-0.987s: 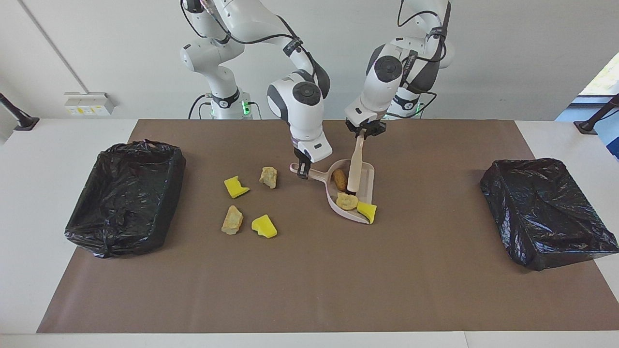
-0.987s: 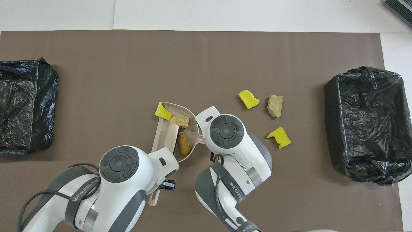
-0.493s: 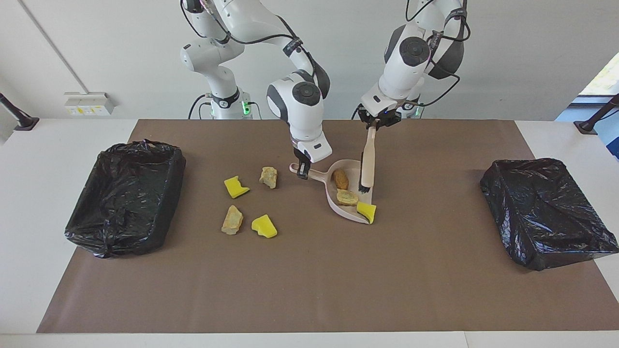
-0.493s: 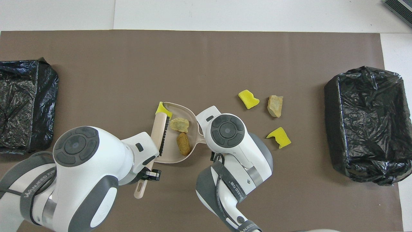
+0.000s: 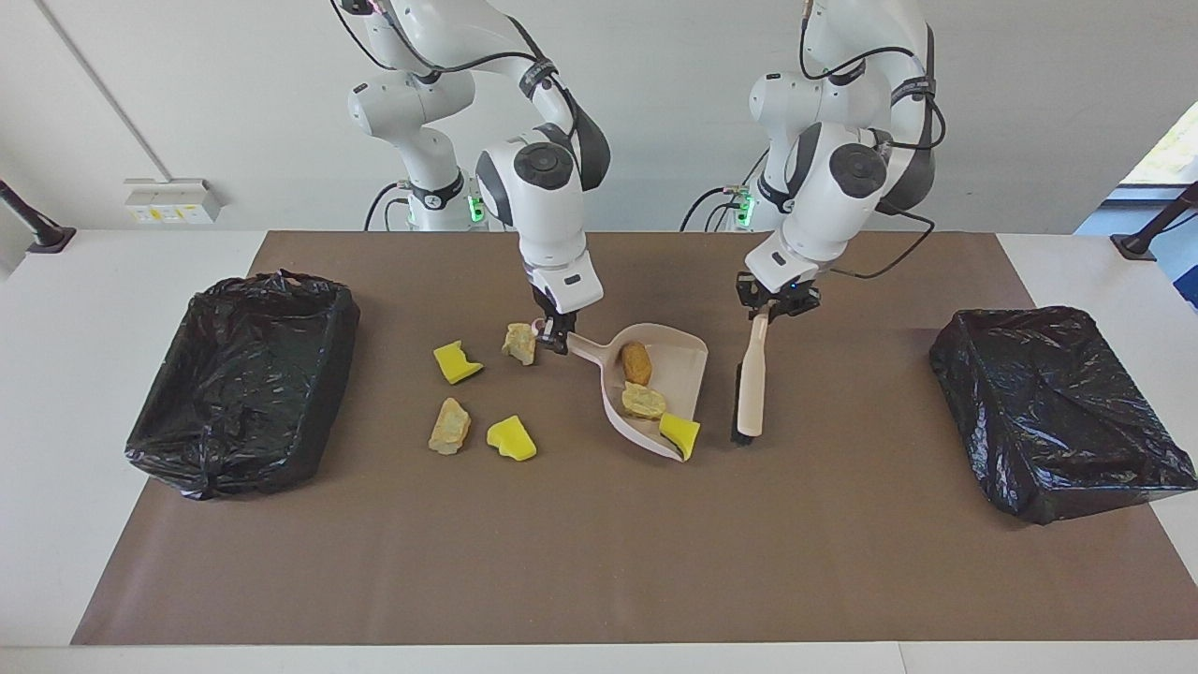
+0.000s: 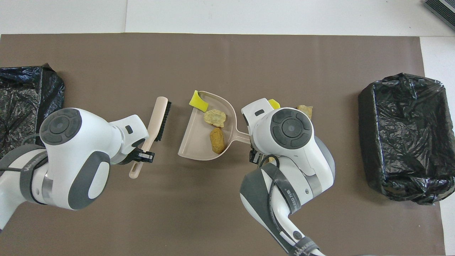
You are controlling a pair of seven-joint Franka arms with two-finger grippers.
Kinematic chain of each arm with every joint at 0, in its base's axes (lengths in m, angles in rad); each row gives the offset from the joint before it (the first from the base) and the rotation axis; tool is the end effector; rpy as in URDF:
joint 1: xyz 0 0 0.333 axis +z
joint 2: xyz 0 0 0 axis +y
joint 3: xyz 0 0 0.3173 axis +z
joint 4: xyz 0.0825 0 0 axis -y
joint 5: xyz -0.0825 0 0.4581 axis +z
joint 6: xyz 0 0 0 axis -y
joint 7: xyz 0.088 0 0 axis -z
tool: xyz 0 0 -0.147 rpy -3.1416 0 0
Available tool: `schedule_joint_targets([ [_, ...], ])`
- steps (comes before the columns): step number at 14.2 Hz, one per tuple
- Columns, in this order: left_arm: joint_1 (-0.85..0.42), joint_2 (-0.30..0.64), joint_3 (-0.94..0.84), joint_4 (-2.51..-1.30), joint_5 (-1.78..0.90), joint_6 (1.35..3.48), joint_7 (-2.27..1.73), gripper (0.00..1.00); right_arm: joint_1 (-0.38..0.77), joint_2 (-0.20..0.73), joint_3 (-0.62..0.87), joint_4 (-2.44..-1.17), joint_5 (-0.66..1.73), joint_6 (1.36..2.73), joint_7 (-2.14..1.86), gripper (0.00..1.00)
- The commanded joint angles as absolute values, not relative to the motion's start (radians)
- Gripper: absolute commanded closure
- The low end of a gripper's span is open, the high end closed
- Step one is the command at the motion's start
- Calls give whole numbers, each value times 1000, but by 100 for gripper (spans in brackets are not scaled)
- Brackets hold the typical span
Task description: Sweep and dump trash in bin
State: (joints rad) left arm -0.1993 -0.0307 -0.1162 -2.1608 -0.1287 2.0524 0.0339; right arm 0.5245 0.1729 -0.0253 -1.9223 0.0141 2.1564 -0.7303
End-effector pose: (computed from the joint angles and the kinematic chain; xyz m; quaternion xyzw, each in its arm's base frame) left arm 0.5493 -0.1913 0.3266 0.9877 -0.1417 -0.0460 0.0480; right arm 0.5881 0.3221 0.3321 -0.8185 -0.5736 -0.0309 0.0003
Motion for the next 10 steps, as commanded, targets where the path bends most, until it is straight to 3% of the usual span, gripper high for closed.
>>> schedule_joint_targets([
  [1,-201,-11,-78,-2112,-80,2052,57,100,511,147,-18,-1931,20,2152,-750,100],
  [7,-212,-84,-84,-2169,-37,2005,-43,100,322,49,-17,-1905,25,2115,-911,100],
  [10,-206,-178,-177,-2233,-38,1941,-153,100,191,44,-20,-1807,63,1987,-1078,100],
])
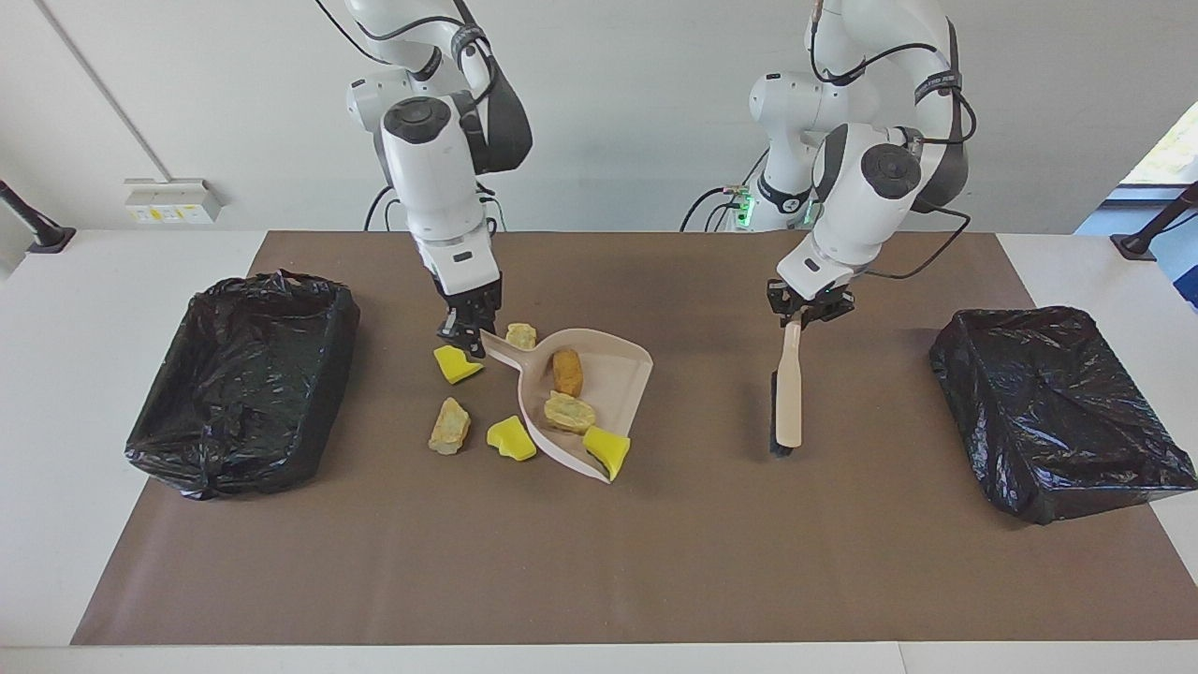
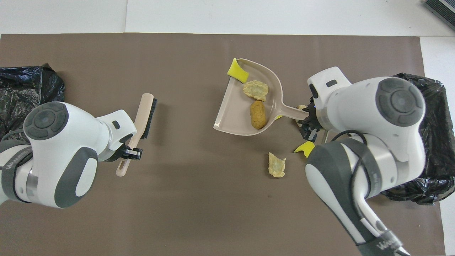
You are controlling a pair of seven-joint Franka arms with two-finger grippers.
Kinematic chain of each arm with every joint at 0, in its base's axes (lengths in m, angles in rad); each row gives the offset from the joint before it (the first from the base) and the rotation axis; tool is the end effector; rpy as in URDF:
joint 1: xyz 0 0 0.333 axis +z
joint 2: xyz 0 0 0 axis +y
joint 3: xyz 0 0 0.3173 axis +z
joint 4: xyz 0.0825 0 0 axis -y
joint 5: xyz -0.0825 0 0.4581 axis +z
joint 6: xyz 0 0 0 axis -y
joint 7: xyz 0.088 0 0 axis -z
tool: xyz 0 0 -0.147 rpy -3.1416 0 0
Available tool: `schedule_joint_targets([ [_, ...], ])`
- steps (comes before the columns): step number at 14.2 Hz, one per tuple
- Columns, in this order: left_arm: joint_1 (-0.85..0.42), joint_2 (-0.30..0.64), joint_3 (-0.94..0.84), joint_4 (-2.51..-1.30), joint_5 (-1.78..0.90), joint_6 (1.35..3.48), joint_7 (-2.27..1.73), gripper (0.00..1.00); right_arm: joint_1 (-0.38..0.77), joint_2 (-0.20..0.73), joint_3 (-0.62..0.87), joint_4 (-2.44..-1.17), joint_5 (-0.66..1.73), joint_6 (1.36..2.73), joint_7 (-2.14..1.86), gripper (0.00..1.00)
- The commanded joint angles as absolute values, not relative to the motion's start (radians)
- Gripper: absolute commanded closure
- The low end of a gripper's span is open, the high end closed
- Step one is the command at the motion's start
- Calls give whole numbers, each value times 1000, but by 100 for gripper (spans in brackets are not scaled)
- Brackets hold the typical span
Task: Sweep and dump trash in bin
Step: 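Carry the loaded dustpan to the nearby bin with the right gripper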
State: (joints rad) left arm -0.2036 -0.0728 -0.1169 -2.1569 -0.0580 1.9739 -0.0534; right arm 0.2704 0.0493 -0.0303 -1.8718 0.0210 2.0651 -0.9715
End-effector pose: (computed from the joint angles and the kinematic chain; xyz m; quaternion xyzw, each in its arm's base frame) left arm 0.5393 -0.1851 0.3464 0.9910 -0.1198 -0.0583 0.0111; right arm 0.6453 0.1601 0.4333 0.8223 0.5644 0.0704 0.0175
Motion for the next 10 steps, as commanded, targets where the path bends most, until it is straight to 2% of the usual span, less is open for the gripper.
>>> schedule_joint_targets([
  [1,-201,-201,-254,-2255,-38,1937,-254,100,133,46,-24,-1790,102,1953,-1168,100],
  [4,-195,-250,-434,-2273,-52,1939,-561,100,-68,51,-28,-1749,204,1846,-1463,100],
  [6,-204,-308,-550,-2330,-156,1948,-671,100,-200,58,-28,-1709,215,1774,-1621,100],
  [10,-219,-397,-765,-2425,-346,2031,-790,100,-368,60,-32,-1686,166,1741,-1817,100],
])
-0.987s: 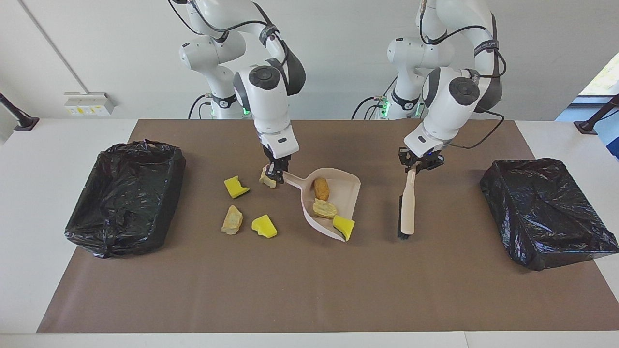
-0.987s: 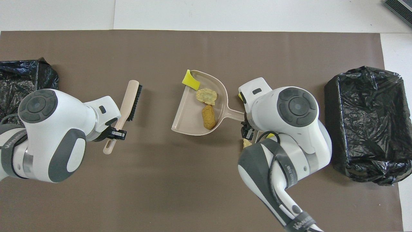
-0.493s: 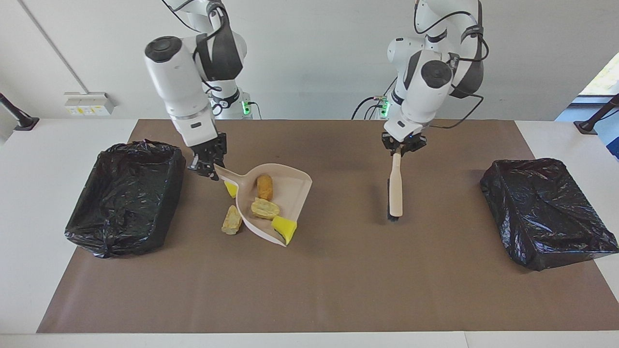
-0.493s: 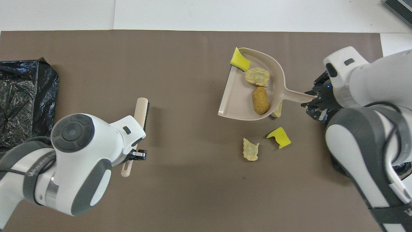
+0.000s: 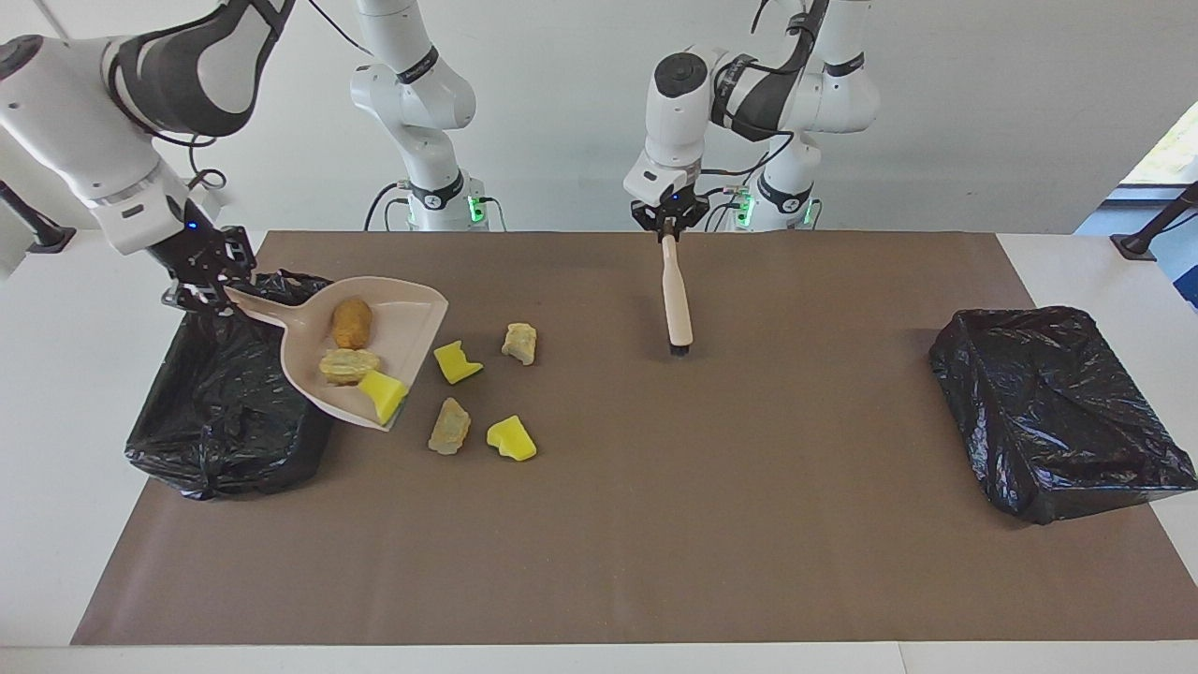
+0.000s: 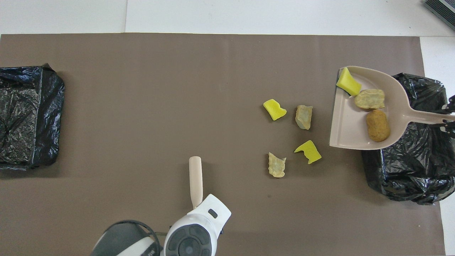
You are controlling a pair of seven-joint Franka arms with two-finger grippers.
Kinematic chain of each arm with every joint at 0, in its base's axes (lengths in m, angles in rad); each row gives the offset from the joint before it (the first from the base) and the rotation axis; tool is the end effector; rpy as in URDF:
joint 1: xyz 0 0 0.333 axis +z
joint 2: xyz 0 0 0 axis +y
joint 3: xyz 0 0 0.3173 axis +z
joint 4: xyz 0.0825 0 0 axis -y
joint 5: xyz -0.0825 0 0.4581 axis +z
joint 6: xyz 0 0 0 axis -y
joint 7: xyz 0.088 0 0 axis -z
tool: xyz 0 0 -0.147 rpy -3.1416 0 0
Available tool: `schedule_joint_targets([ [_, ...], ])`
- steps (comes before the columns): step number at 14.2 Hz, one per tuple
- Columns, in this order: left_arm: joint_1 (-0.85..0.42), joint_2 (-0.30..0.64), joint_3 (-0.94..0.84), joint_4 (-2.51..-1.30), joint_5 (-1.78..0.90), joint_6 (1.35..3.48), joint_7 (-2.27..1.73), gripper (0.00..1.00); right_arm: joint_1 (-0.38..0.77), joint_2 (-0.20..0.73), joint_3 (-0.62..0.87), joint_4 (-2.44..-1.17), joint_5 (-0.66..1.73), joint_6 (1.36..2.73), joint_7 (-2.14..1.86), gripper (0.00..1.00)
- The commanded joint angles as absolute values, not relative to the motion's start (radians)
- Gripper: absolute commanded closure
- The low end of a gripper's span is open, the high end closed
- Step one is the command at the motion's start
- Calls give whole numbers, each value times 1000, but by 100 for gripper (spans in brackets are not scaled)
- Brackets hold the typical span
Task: Sweep and dump trash in bin
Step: 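Carry the loaded dustpan to the nearby bin with the right gripper, then tip the dustpan over the bin with the right gripper to empty it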
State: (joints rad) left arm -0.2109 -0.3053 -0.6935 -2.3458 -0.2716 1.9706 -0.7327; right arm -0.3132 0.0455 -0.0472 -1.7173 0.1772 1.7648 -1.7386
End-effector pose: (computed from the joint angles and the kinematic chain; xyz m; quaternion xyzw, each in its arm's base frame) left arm 0.3026 -0.4117 0.3374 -0.9978 0.0066 0.0607 0.0275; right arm 0.6172 -0.2082 0.4949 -0.7796 -0.6203 -0.0749 0.0418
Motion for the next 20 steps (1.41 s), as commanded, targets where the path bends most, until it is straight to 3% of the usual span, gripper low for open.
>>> schedule_joint_targets([
  [1,-221,-406,-834,-2442,-377,2055,-842,100,-402,61,-40,-1686,126,1752,-1859,100],
  [4,-236,-458,-1006,-2506,-458,2155,-923,100,-463,60,-55,-1684,6,1836,-1936,100],
  [8,-252,-451,-1052,-2540,-520,2233,-916,100,-462,61,-63,-1696,-161,1979,-1927,100],
  [15,-181,-390,-1046,-2534,-525,2209,-746,100,-290,61,-58,-1739,-494,1982,-1786,100],
  [16,-160,-379,-1046,-2528,-525,2210,-746,78,-282,60,-58,-1743,-497,1980,-1779,100],
  [17,-146,-374,-1048,-2523,-525,2218,-747,47,-275,60,-58,-1743,-500,1974,-1772,100],
  [18,-141,-374,-1043,-2516,-525,2218,-739,1,-261,60,-60,-1743,-505,1968,-1770,100],
  [20,-143,-376,-999,-2505,-525,2201,-657,0,-256,61,-60,-1733,-518,1956,-1761,100],
])
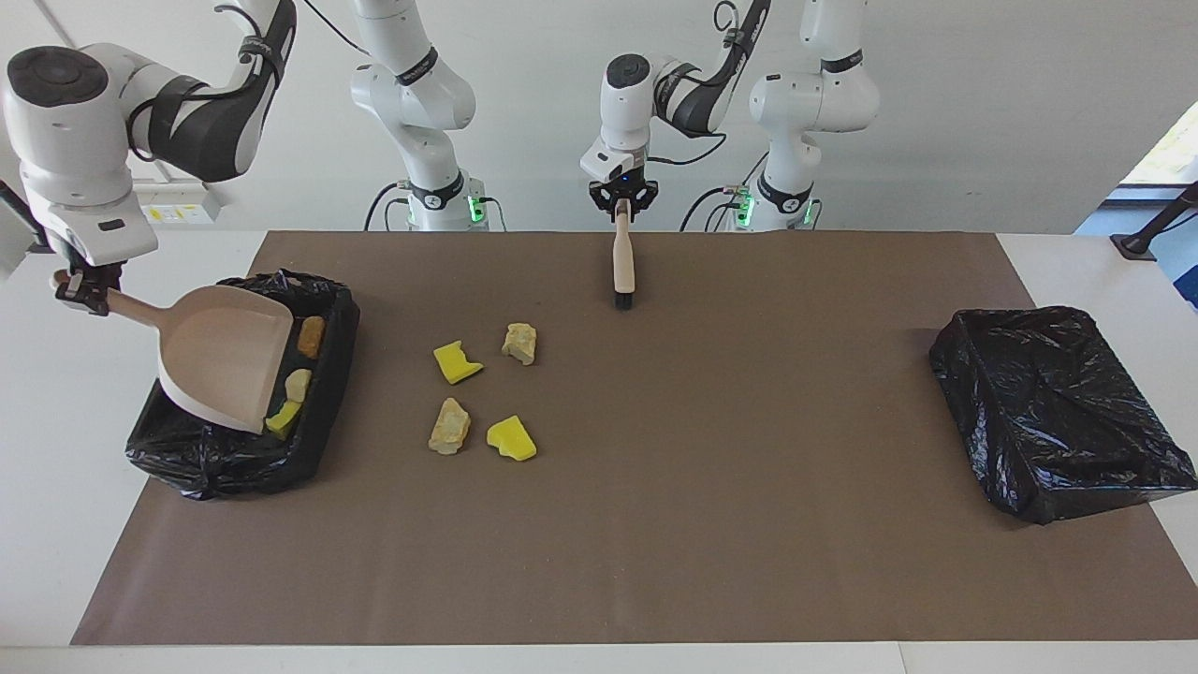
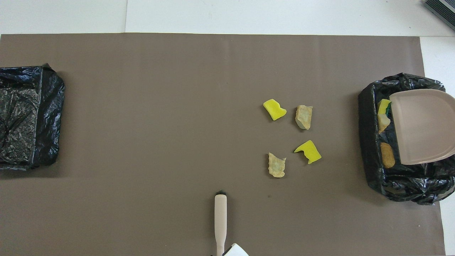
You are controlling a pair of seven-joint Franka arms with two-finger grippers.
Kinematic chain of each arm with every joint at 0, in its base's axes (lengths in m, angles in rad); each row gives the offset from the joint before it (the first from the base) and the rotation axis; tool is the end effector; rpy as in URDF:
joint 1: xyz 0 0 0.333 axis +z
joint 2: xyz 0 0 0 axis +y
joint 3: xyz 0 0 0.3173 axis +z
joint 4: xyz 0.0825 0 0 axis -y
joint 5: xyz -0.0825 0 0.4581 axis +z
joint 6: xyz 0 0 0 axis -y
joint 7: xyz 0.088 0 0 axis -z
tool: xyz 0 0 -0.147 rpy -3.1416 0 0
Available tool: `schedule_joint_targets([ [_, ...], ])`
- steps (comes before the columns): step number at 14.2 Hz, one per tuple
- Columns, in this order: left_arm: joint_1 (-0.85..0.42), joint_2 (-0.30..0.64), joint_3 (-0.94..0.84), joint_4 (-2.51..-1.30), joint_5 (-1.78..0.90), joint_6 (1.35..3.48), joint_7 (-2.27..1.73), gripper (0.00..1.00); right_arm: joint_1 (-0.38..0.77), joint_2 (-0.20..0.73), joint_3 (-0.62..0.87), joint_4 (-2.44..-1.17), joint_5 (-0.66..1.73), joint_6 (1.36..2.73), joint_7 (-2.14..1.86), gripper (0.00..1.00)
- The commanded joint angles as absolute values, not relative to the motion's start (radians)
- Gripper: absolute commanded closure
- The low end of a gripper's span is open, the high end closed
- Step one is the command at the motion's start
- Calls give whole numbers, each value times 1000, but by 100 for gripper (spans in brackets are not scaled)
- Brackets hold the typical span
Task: Sweep and dump trash in bin
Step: 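Tip the dustpan over the bin with the right gripper to empty it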
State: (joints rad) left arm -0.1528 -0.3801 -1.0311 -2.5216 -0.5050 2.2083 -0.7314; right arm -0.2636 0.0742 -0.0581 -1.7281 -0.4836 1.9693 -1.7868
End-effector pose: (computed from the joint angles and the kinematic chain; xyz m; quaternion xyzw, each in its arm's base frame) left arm 0.1919 -0.4462 0.2531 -0.9982 0.0425 0.0433 0.0021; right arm 0.6347 -0.2603 0.4998 0.6692 0.7020 -0.1598 0.1838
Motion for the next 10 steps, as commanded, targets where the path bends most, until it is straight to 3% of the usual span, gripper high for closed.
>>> schedule_joint_targets([
  [1,-143,-374,-959,-2488,-525,2188,-625,0,-256,58,-60,-1729,-523,1950,-1761,100],
  [5,-143,-382,-706,-2346,-493,1970,-488,0,-255,5,-43,-1646,-505,1844,-1761,100],
  [10,-140,-344,-425,-2117,-206,1781,-304,0,-255,-43,86,-1572,-500,1665,-1541,100],
])
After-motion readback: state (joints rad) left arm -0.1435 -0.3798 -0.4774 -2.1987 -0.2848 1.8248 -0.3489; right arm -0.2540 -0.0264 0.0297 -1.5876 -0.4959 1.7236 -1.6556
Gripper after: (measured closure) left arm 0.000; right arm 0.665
